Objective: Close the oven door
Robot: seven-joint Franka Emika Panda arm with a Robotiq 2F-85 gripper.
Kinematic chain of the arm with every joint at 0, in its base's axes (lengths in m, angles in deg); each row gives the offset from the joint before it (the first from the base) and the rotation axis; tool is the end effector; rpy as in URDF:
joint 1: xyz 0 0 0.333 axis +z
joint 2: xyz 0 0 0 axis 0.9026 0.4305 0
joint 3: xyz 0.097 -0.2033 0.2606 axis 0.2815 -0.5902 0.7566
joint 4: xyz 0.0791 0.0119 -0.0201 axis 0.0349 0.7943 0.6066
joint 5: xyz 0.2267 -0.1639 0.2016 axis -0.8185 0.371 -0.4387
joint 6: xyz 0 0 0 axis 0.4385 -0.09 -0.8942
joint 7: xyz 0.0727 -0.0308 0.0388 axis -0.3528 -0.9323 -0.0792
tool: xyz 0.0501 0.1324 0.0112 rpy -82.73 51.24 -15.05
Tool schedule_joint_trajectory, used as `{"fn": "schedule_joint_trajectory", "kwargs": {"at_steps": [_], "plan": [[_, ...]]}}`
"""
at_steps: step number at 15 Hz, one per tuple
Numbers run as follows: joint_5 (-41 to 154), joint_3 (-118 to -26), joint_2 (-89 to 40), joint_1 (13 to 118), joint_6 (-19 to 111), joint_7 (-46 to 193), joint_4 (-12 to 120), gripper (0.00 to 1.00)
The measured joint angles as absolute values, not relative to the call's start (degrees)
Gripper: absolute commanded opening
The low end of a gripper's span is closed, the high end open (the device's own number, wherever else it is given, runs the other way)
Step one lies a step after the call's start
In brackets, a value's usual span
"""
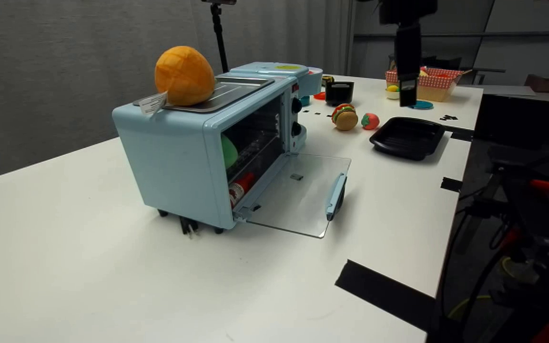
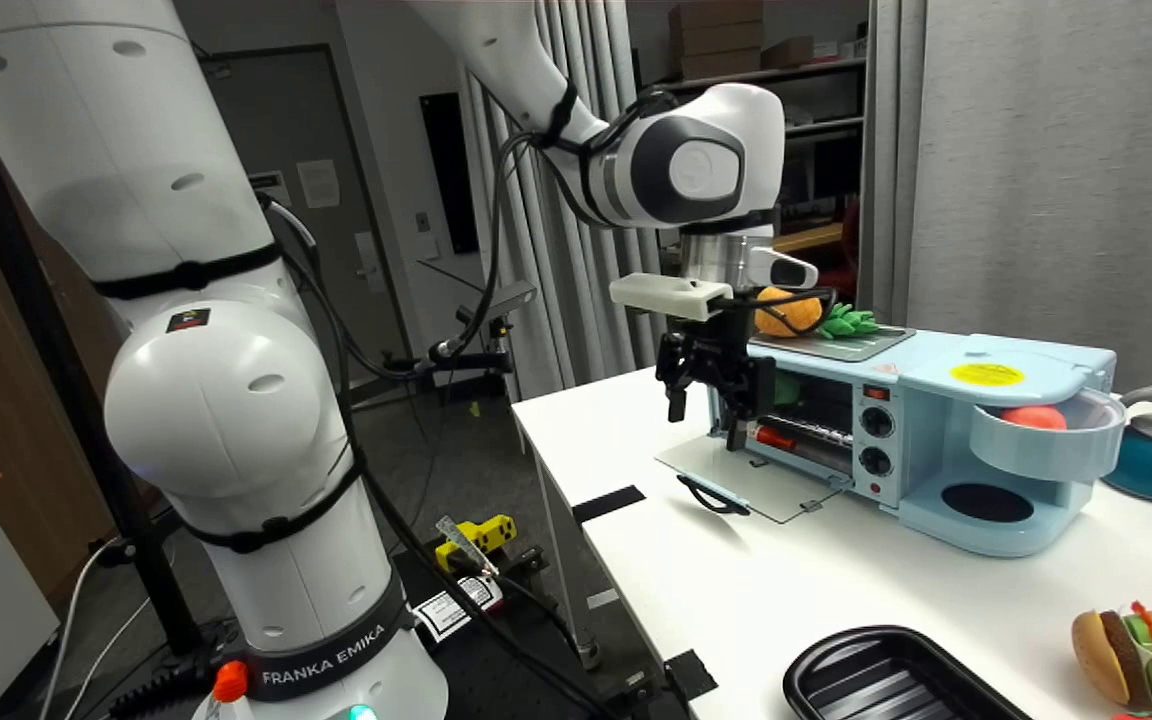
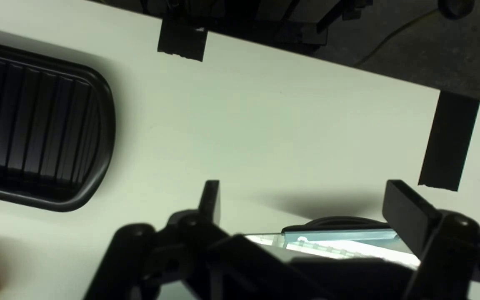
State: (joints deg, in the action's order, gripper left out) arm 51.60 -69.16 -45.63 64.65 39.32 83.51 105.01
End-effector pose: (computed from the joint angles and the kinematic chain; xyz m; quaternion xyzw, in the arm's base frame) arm 0.3957 -0.0047 0.3295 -0.9950 -0.0327 0.0933 0.0167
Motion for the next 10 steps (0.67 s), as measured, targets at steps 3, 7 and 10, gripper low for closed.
{"fn": "schedule_joint_trajectory", "kwargs": {"at_steps": [3, 7, 10], "plan": [[50.15, -69.33, -41.99, 64.56, 41.83, 83.51, 103.18, 1.0], [49.9, -69.35, -40.23, 64.43, 42.16, 83.51, 102.54, 1.0], [49.9, -69.31, -40.25, 64.43, 42.16, 83.51, 102.53, 1.0]]}}
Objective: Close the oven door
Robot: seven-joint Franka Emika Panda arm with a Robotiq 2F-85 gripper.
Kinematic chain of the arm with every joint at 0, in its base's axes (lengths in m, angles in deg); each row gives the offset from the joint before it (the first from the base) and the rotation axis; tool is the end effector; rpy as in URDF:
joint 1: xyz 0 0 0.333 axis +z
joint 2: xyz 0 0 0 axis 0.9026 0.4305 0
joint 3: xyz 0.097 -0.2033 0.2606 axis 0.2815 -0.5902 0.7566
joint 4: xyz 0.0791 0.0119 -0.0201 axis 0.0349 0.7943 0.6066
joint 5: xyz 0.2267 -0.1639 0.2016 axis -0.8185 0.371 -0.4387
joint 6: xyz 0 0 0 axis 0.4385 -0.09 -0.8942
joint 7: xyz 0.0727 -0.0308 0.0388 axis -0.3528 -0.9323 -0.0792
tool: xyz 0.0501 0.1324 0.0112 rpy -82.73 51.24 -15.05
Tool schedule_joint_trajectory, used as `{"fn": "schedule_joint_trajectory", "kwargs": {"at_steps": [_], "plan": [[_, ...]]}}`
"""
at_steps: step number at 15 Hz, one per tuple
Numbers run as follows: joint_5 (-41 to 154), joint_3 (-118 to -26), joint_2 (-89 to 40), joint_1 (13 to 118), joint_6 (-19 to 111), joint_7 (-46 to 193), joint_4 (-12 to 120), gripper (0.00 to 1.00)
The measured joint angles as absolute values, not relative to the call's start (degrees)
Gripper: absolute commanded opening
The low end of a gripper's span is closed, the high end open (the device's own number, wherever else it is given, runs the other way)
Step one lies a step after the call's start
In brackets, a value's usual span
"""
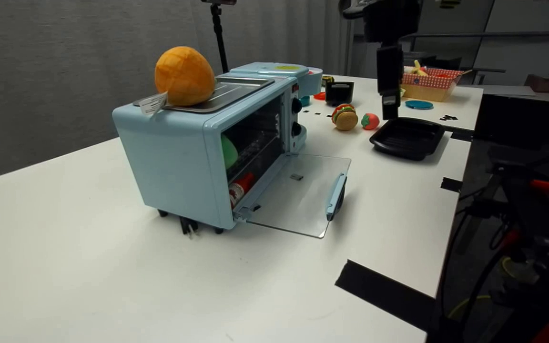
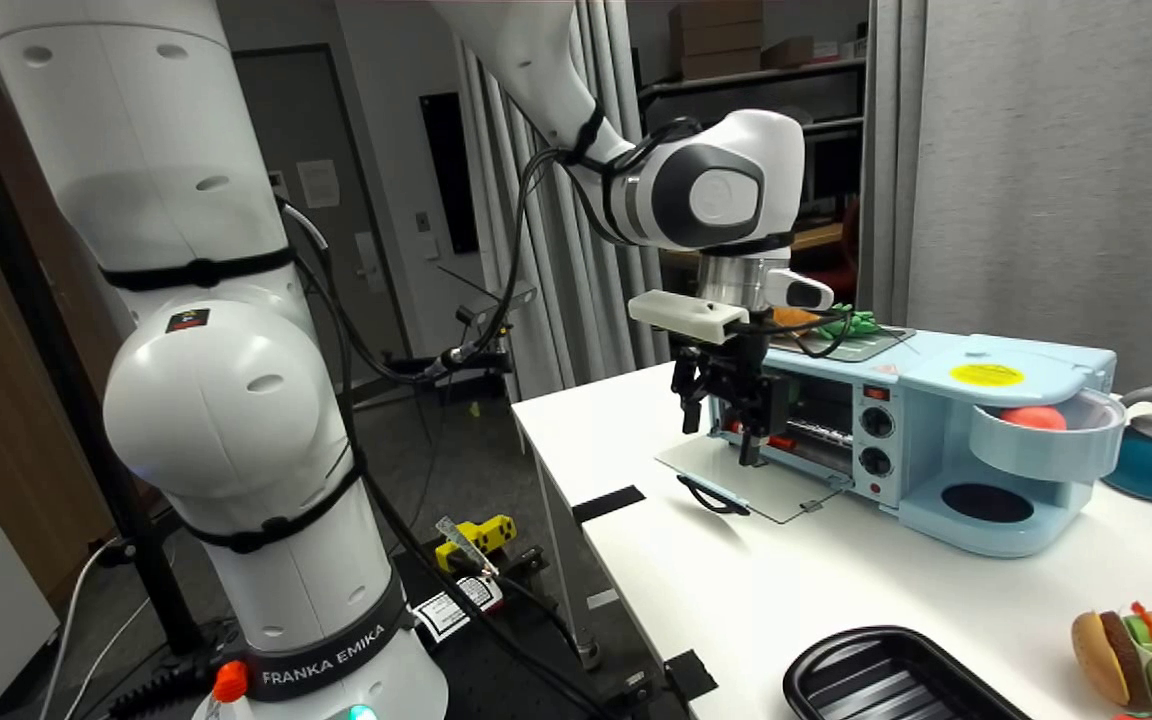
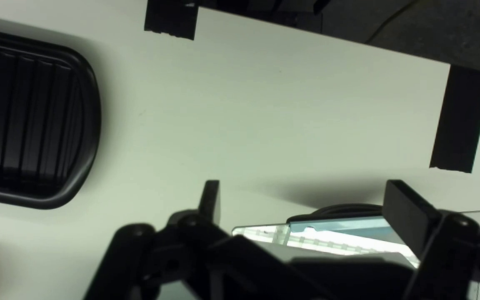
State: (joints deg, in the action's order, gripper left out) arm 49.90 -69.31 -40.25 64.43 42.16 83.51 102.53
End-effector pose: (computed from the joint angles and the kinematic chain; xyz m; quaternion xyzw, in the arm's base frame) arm 0.4178 -0.0066 0.3089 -0.9952 -0.0181 0.0932 0.0258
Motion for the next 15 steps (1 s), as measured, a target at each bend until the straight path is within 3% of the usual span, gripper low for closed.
{"fn": "schedule_joint_trajectory", "kwargs": {"at_steps": [15], "plan": [[49.89, -66.88, -33.27, 65.01, 44.42, 83.51, 103.8, 1.0]]}}
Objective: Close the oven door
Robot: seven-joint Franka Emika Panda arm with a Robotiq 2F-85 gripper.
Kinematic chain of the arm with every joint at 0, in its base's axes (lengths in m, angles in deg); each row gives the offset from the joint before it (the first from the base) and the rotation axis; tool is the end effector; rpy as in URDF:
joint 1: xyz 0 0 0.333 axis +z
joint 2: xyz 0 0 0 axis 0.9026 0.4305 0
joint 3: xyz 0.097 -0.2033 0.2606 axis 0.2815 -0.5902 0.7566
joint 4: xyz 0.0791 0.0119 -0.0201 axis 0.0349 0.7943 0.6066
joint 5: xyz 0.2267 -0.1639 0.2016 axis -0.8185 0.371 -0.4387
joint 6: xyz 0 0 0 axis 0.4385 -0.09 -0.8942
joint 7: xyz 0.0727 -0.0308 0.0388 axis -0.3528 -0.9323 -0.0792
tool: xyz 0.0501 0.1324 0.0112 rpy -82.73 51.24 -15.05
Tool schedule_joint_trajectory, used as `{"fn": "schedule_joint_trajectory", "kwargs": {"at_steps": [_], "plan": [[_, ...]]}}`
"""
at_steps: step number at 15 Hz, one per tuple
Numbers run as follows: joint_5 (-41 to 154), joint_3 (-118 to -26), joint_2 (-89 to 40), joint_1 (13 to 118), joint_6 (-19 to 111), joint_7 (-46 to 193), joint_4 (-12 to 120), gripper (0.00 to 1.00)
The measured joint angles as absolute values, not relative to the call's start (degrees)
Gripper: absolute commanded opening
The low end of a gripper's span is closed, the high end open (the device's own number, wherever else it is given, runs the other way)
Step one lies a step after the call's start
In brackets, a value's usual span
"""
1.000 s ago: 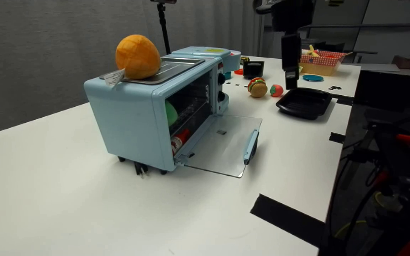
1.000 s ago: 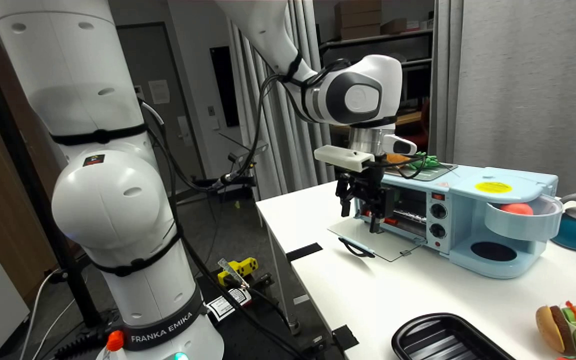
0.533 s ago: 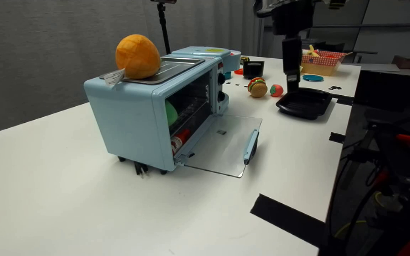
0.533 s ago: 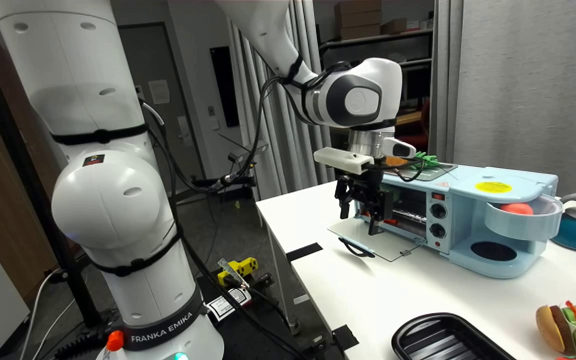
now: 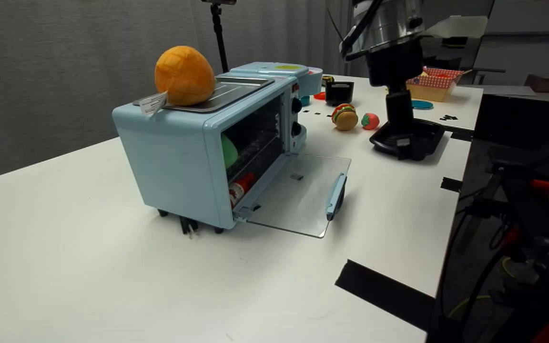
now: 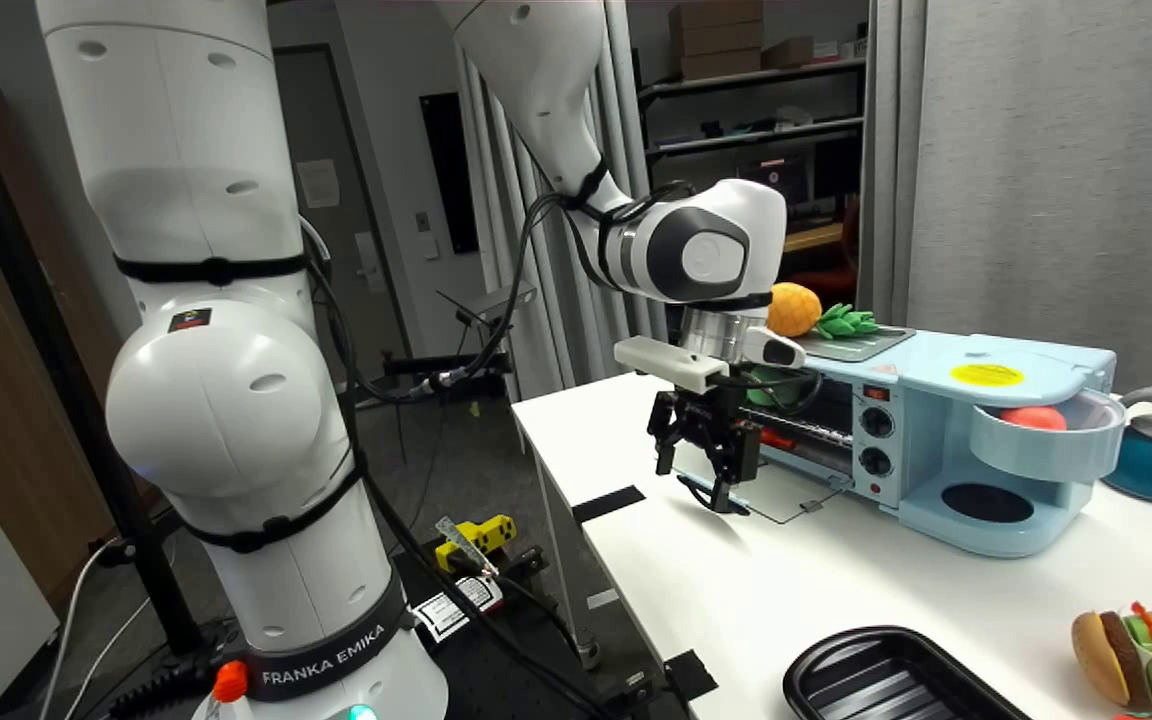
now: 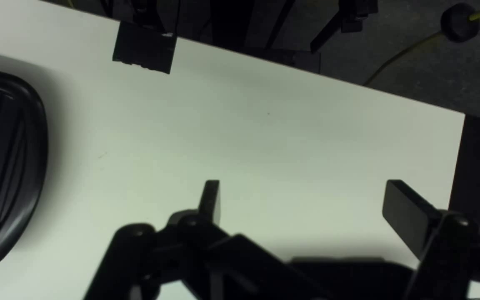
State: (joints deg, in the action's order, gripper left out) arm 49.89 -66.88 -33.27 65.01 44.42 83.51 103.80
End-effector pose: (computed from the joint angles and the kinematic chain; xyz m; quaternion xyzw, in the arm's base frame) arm 0.4089 0.0149 0.2536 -0.9881 -0.0421 0.1457 0.0248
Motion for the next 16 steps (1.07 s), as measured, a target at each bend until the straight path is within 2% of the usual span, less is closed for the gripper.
{"fn": "schedule_joint_trajectory", "kwargs": {"at_steps": [16], "plan": [[38.97, -62.88, -28.6, 64.95, 67.29, 84.48, 111.43, 1.0]]}}
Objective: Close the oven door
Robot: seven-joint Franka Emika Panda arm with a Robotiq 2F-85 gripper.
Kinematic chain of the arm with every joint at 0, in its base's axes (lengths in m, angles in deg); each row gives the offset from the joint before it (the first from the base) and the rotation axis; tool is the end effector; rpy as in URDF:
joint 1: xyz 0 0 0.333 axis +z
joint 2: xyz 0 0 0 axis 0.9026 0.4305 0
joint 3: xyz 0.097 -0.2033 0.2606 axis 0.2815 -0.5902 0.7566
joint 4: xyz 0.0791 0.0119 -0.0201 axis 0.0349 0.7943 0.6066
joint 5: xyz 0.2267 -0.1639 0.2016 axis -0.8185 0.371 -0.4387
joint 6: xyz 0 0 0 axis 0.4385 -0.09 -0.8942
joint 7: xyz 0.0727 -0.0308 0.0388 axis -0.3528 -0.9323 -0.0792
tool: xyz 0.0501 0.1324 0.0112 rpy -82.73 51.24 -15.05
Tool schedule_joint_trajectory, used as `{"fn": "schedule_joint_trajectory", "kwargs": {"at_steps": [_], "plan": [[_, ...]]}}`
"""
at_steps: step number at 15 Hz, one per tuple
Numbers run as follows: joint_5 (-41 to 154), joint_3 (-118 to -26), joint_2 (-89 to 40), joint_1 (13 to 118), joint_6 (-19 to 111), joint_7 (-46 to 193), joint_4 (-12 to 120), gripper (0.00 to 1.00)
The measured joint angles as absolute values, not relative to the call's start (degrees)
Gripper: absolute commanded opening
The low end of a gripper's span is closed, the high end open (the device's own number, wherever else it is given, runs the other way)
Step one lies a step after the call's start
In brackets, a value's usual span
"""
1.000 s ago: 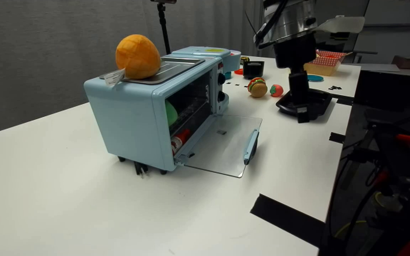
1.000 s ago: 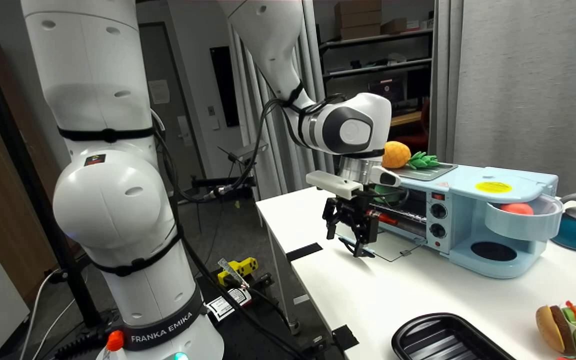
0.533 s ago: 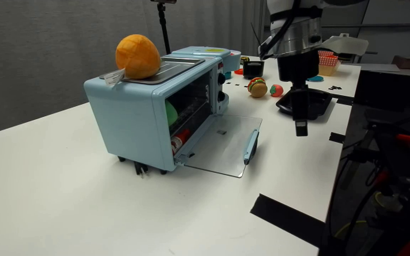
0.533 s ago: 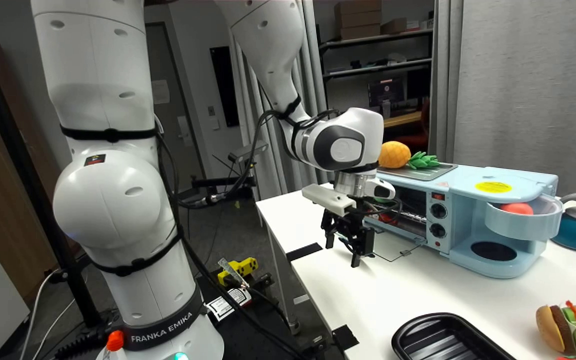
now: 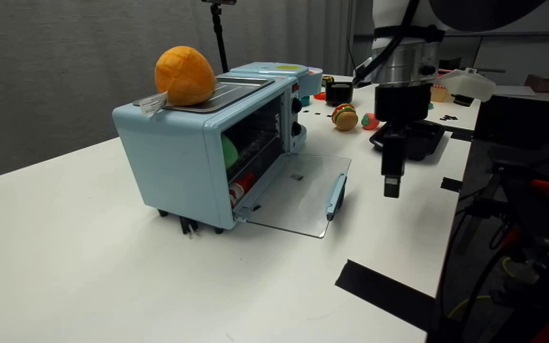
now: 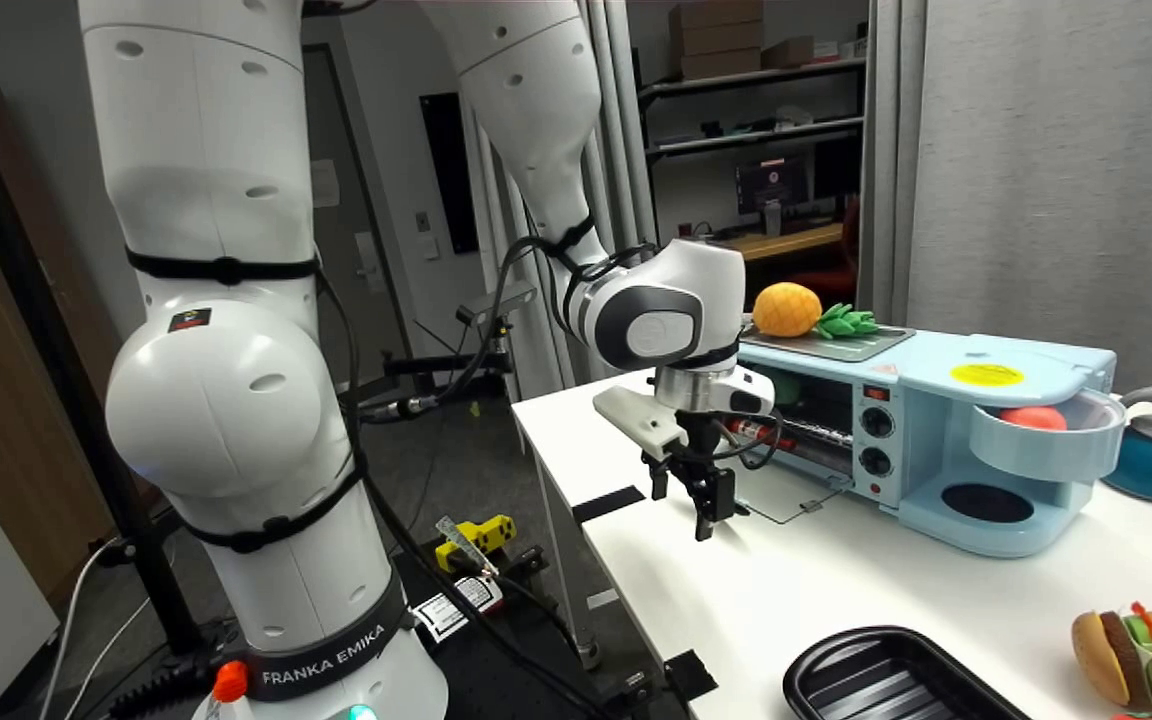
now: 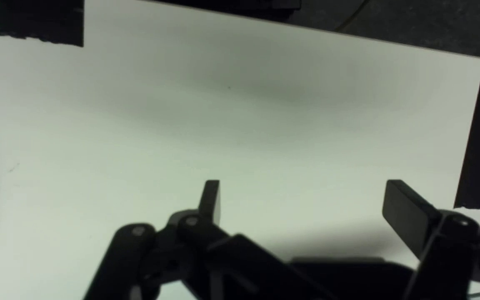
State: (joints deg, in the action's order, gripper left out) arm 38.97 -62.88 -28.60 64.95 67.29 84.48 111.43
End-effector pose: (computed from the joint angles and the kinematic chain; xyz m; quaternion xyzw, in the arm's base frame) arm 0.4039 0.0360 0.2076 -0.9970 0.0086 0.0544 0.0544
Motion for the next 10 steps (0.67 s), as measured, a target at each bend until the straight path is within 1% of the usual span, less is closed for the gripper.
{"fn": "schedule_joint_trajectory", "kwargs": {"at_steps": [10], "plan": [[38.29, -60.37, -24.1, 64.4, 76.45, 84.47, 110.7, 1.0]]}}
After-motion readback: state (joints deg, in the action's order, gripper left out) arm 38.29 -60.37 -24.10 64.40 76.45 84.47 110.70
